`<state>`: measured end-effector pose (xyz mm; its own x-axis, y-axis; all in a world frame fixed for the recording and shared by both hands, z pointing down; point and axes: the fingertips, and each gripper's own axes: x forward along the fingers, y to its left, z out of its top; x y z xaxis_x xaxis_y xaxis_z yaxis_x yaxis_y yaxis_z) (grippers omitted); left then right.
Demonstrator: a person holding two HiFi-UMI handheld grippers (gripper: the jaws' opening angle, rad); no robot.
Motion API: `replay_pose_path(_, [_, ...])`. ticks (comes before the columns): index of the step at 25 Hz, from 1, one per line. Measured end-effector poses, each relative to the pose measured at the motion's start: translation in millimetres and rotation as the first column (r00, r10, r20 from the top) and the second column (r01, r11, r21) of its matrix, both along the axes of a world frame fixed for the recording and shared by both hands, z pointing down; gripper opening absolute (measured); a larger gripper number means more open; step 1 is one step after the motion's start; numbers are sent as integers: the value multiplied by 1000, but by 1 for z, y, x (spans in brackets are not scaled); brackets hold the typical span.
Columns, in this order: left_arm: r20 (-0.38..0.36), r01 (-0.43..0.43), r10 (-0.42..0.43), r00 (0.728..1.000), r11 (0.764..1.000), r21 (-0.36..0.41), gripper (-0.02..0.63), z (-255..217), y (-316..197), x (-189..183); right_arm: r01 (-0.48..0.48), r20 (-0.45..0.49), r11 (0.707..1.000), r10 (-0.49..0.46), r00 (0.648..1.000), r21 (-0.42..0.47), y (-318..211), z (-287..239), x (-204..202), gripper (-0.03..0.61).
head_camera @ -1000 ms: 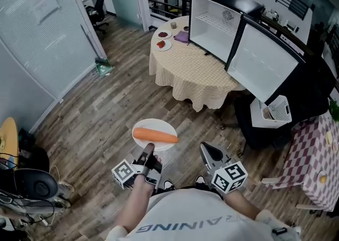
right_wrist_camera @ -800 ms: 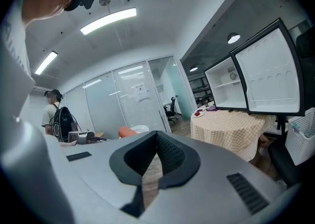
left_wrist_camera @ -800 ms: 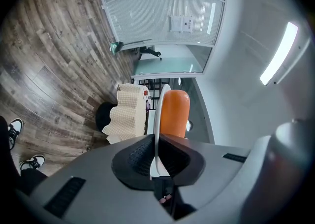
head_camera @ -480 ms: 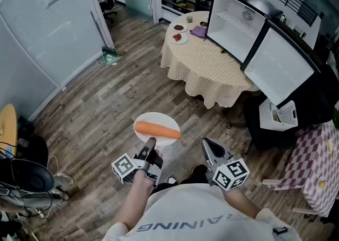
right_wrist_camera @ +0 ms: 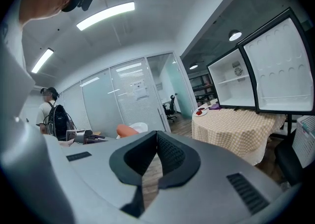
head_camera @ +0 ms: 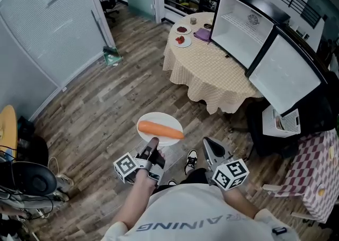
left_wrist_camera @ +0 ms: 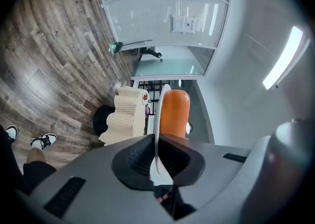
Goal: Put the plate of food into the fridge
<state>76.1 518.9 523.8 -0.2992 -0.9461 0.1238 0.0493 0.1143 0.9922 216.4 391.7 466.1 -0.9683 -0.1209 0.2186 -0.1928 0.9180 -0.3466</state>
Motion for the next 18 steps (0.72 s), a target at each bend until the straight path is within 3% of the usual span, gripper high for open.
replay_pose_path(18, [30, -104, 104, 994, 995, 1, 26, -13, -204, -44, -70, 13, 997, 71, 997, -18, -183, -3, -33, 21])
